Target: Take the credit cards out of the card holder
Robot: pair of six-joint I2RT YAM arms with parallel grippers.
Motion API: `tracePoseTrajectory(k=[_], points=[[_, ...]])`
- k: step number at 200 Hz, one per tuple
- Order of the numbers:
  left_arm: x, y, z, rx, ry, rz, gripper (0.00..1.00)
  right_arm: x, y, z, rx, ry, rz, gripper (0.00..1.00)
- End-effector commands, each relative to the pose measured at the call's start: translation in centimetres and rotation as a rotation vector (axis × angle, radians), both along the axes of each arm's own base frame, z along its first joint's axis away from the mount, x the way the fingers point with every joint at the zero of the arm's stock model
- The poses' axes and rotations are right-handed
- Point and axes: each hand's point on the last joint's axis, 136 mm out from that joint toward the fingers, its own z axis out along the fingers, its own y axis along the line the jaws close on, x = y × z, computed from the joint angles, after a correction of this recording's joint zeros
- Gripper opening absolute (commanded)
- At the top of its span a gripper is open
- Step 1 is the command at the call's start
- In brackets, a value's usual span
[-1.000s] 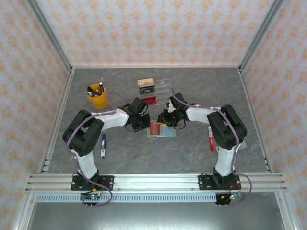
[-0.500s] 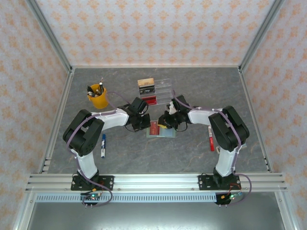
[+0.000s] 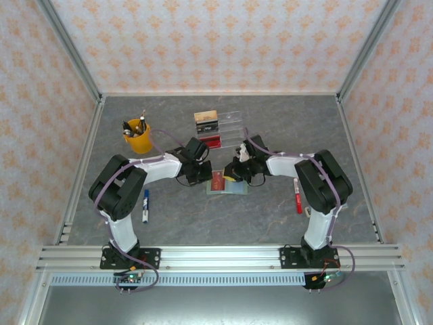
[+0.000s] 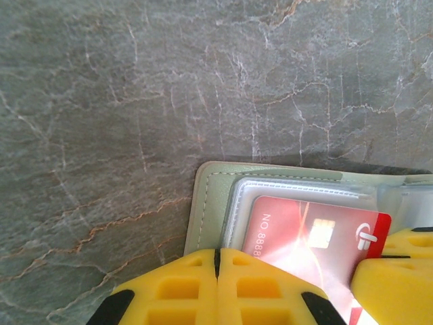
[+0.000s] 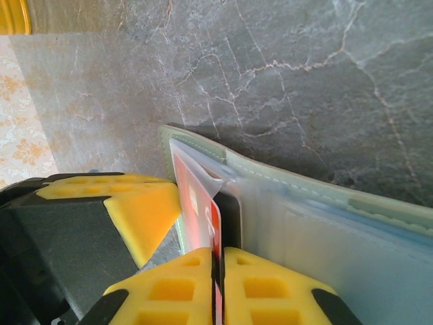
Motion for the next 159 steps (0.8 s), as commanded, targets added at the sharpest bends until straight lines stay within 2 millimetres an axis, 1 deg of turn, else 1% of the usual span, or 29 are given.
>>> tracePoseTrajectory(k=[1, 47, 112, 136, 147, 159], points=[[-1.1, 2.4, -4.1, 0.130, 0.073, 0.028, 0.00, 0.1, 0.1, 2.0, 0.049, -0.047, 0.009, 0.08], [-1.1, 2.4, -3.9, 0.128, 0.069, 0.028, 0.00, 0.2, -0.5, 2.2, 0.036, -0.059, -0.001, 0.00], [-0.8, 2.3, -3.3, 0.119, 0.057, 0.025, 0.00, 0.2, -2.3, 1.9, -0.033, -0.067, -0.049, 0.00], [-0.8, 2.3, -3.1, 0.114, 0.052, 0.024, 0.00, 0.0, -3.2, 2.2, -0.060, -0.082, -0.068, 0.00], [-0.6, 2.0, -2.8, 0.100, 0.045, 0.017, 0.00, -0.1, -3.6, 2.4, -0.077, -0.093, -0.073, 0.00], [-0.4, 1.5, -2.2, 0.073, 0.032, 0.001, 0.02, -0.3, -4.1, 2.7, -0.096, -0.109, -0.079, 0.00]])
